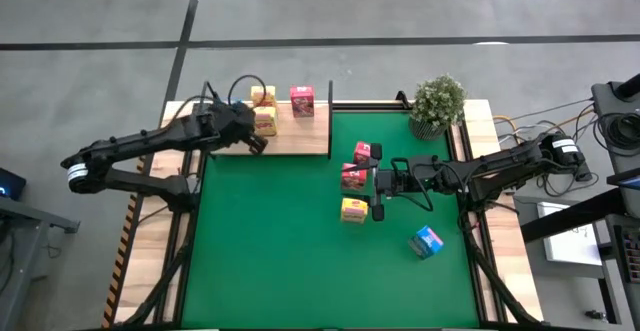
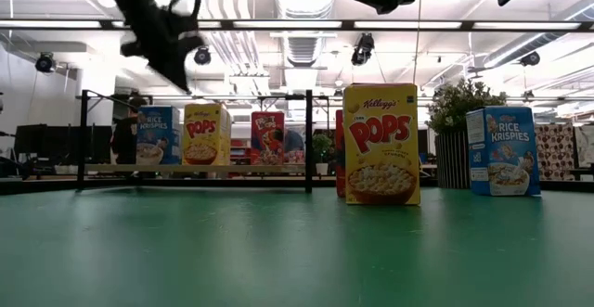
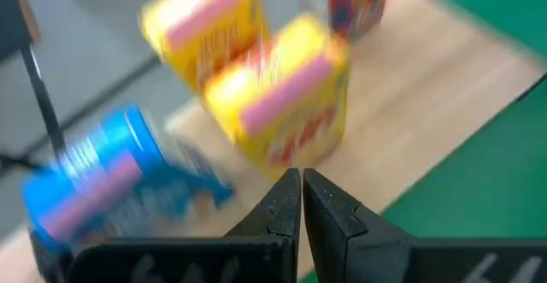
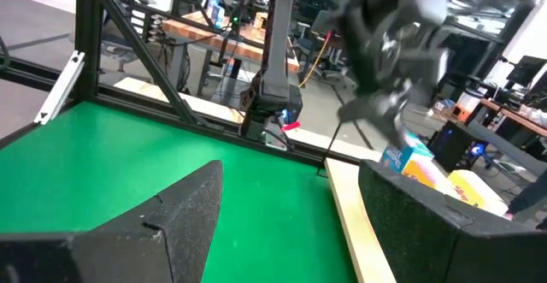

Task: Stack cereal on shelf
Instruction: Put the middle blue cereal box on the shelf

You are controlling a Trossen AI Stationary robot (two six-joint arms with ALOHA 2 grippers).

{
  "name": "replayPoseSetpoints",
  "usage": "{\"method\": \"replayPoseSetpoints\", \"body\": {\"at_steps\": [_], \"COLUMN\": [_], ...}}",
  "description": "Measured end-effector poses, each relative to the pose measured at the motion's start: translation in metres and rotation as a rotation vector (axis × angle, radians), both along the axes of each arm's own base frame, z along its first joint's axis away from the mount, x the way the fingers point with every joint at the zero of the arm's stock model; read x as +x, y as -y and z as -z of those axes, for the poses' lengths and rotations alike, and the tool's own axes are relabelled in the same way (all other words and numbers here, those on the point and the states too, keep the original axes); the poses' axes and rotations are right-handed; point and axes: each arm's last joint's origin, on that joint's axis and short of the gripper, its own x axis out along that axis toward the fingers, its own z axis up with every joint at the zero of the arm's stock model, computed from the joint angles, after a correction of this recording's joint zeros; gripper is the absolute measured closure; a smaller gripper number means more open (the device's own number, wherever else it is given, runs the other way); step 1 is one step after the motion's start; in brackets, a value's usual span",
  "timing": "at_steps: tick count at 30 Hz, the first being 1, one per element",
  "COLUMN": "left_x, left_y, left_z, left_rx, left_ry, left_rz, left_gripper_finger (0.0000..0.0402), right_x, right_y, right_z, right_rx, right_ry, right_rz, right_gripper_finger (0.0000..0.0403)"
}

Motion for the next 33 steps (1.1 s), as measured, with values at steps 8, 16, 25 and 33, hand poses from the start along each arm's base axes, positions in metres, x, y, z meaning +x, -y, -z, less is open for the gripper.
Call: {"method": "replayPoseSetpoints", "body": {"at_steps": [8, 16, 25, 33], "left_x": [-0.019, -0.043, -0.033, -0.03], "left_y": [-0.023, -0.056, -0.076, -0.085], "left_z": [-0.036, -0.049, -0.029, -0.021], "left_rx": [0.018, -0.198, -0.252, -0.19], "left_ry": [-0.061, -0.004, -0.113, -0.219], "left_rz": [-0.049, -0.058, -0.141, -0.222], "left_gripper_finger": [0.0402, 0.0402, 0.0402, 0.0402], "right_x": [0.0, 0.0, 0.0, 0.0], "right_y": [0.0, 0.0, 0.0, 0.0], "right_z": [0.001, 0.001, 0.002, 0.002], "right_rx": [-0.003, -0.007, -0.006, -0.006], "right_ry": [-0.015, -0.015, -0.015, -0.022], "right_rz": [0.0, -0.001, 0.0, 0.0], "right_gripper_finger": [0.014, 0.014, 0.014, 0.014]}}
